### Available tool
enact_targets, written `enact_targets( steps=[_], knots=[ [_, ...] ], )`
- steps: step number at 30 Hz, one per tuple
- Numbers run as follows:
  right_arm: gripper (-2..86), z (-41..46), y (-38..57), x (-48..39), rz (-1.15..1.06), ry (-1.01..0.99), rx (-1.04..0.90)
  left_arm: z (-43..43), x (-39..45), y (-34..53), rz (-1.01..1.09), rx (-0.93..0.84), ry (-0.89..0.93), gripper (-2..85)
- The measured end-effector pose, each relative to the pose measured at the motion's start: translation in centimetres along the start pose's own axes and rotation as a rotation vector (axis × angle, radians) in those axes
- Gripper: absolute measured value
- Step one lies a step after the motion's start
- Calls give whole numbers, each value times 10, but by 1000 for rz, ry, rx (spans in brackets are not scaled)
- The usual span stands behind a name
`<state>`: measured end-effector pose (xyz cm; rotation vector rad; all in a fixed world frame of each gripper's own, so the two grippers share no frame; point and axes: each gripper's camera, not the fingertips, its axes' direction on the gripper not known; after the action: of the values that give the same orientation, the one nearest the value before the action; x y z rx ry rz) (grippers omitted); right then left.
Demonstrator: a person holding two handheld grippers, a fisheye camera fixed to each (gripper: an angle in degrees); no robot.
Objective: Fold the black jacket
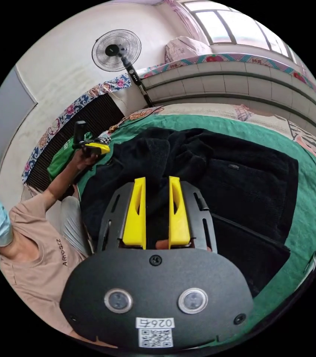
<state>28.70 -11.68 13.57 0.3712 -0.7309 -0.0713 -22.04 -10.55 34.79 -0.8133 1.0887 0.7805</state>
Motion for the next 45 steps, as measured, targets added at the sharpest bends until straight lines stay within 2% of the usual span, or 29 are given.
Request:
enact_targets(
  steps=[2,4,5,6,7,9,11,12,14,16,18,19,20,23,27,29,31,33,34,35,37,39,41,43,45],
  knots=[
    [82,35,-31,-10,-25,-19,-9,-5,-16,-15,-161,104,-118,166],
    [90,66,-57,-15,-29,-6,-37,4,-30,-27,-251,118,-161,200],
    [92,87,-73,-15,-15,22,-62,17,-40,-35,-281,86,-124,192],
    [89,99,-80,-14,0,39,-83,24,-45,-39,-299,60,-87,148],
    [84,122,-91,-9,34,34,-143,41,-53,-46,-317,-2,20,61],
    [70,143,-97,-3,74,-104,-207,45,-48,-49,-330,27,114,20],
    [61,112,-90,-15,1,-198,-90,13,-9,-46,-219,228,222,25],
    [62,98,-85,-19,-42,-230,-53,4,4,-47,-158,248,262,31],
    [79,42,-58,-44,-253,-356,-17,-32,65,-47,97,219,417,81],
    [95,5,-28,-62,-375,-395,-70,-57,108,-42,229,119,454,131],
    [106,-29,7,-72,-405,-397,-98,-81,142,-33,286,54,366,153],
    [102,-49,28,-75,-392,-382,-113,-96,158,-28,279,21,260,155],
    [98,-68,47,-77,-375,-361,-116,-107,169,-26,258,-11,172,154],
    [83,-110,76,-78,-270,-272,-32,-118,178,-34,146,-72,59,142],
    [66,-117,83,-77,-103,-200,-38,-120,178,-61,-25,-12,-94,135],
    [40,-96,86,-80,-25,-128,-152,-113,187,-84,-80,79,-144,119],
    [16,-74,94,-78,42,-109,-241,-92,194,-106,-80,65,-112,96],
    [0,-47,105,-70,80,-131,-365,-55,193,-128,-122,-106,-181,49],
    [-4,-30,116,-66,68,-108,-473,-30,189,-137,-177,-250,-276,6],
    [-6,-26,126,-61,59,-103,-535,-24,196,-146,-176,-278,-309,0],
    [-7,-58,134,-55,69,-129,-459,-46,221,-163,-170,-173,-357,-6],
    [-7,-112,142,-53,43,-42,-347,-75,257,-182,-141,-29,-407,-8],
    [-3,-195,166,-35,103,134,-149,-103,315,-217,-59,148,-398,-9],
    [8,-252,193,-9,225,253,-17,-104,357,-251,13,201,-333,-9],
    [18,-296,222,19,337,351,65,-85,392,-288,81,180,-254,-9]
  ],
)
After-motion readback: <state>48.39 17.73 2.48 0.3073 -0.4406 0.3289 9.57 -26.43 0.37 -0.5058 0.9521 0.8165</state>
